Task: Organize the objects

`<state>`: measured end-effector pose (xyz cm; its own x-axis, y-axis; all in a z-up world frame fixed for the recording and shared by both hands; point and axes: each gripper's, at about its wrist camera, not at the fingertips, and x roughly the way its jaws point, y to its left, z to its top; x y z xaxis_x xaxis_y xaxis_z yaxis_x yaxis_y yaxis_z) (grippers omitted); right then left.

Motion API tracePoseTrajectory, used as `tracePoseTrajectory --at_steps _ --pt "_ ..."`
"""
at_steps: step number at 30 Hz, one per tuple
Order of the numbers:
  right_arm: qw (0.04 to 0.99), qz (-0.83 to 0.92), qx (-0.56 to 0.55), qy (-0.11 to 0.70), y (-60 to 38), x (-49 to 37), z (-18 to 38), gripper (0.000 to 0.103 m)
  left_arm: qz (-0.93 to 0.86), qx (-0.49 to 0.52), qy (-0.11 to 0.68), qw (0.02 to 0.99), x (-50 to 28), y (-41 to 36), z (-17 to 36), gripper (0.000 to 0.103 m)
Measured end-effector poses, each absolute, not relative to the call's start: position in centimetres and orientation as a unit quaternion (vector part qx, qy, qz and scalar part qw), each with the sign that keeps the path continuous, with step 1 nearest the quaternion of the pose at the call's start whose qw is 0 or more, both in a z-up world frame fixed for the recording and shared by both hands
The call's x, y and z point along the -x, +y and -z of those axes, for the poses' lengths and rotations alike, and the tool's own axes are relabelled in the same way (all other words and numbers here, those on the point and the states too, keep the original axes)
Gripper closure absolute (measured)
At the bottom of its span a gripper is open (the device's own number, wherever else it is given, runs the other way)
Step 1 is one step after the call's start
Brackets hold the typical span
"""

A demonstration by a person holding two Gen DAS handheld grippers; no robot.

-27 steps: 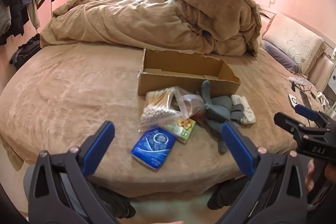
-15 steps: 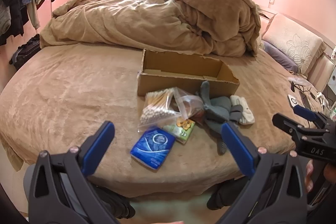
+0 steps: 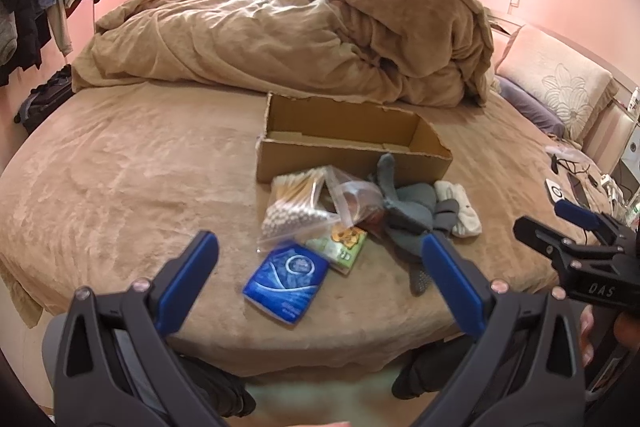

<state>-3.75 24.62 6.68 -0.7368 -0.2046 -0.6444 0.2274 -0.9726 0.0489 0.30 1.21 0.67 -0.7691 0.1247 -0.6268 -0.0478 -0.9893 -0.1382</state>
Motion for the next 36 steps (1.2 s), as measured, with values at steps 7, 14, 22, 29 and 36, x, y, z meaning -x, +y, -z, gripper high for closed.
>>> tracePoseTrajectory --at_steps 7,14,22,29,36 --pt "0.117 0.931 -0.344 0.016 24.59 3.89 -6.65 0.0 -0.939 0.335 -0.056 0.047 -0.2 1.28 -0.73 0.0" --pt "0.117 0.931 -0.345 0.016 24.57 3.9 -6.66 0.0 -0.94 0.334 -0.056 0.047 -0.22 1.28 -0.75 0.0" --pt "0.117 0.931 -0.345 0.016 24.64 3.98 -6.7 0.0 -0.941 0.331 -0.059 0.043 -0.21 1.16 -0.85 0.0" --pt "0.117 0.931 -0.345 0.016 24.64 3.97 -6.7 0.0 -0.941 0.331 -0.06 0.043 -0.25 1.07 -0.85 0.0" --pt "0.118 0.931 -0.345 0.019 24.54 4.3 -6.76 0.0 -0.94 0.333 -0.062 0.041 0.01 0.8 -0.67 0.0"
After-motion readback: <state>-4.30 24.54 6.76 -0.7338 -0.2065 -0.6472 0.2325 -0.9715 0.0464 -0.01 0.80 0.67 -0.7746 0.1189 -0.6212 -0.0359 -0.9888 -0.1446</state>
